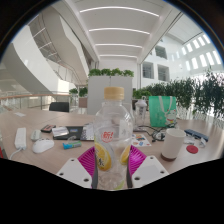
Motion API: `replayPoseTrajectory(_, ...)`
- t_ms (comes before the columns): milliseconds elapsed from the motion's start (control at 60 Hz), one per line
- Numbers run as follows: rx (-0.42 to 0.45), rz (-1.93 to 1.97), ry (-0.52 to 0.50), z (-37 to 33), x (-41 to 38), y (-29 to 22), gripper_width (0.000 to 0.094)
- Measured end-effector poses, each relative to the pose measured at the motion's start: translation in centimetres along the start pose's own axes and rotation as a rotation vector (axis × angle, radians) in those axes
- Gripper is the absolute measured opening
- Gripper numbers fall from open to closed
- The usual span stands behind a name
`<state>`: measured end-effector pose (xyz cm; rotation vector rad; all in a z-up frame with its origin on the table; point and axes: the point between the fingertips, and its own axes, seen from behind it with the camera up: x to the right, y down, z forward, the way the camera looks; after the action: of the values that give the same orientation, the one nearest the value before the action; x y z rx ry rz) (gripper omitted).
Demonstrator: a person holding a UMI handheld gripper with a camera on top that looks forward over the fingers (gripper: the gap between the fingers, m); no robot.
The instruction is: Pour water
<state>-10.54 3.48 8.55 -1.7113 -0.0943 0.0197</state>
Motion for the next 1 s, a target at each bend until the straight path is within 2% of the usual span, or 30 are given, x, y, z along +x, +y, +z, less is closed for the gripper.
replayPoseTrajectory(133,-0.102,0.069,-0.065,1.0,-0.7,-0.4,0.0298)
replayPoseTrajectory(217,-0.13,0.244,-0.123,0.8,-0.2,-2.7,0.0321)
replayPoseTrajectory(350,-0.158,0.729,-0.17,3.0,4.0,-7.6,0.0321)
replayPoseTrajectory(400,-0.174,0.941,-0.158,3.1,5.3,-9.7,0.0321)
replayPoseTrajectory(533,-0.199,1.519,-0.145,6.3,9.8,-9.5,0.0319)
replayPoseTrajectory(567,-0.204,1.648,-0.167,6.5,11.2,-9.2,0.0298)
replayPoseTrajectory(583,-0.204,1.698,-0.174,6.6,11.5,-9.2,0.032)
replayPoseTrajectory(700,-0.229,1.985,-0.253,7.3,11.9,-9.9,0.032)
replayPoseTrajectory(750,-0.201,2.104,-0.297,7.6,12.1,-11.0,0.0318)
replayPoseTrajectory(767,-0.199,2.156,-0.242,8.3,11.5,-12.6,0.032)
replayPoseTrajectory(817,-0.164,2.263,-0.274,8.4,12.2,-13.1,0.0299)
replayPoseTrajectory(900,-0.114,2.384,-0.307,7.4,13.5,-14.2,0.0318)
replayPoseTrajectory(1000,-0.089,2.429,-0.303,8.4,13.8,-14.8,0.0319)
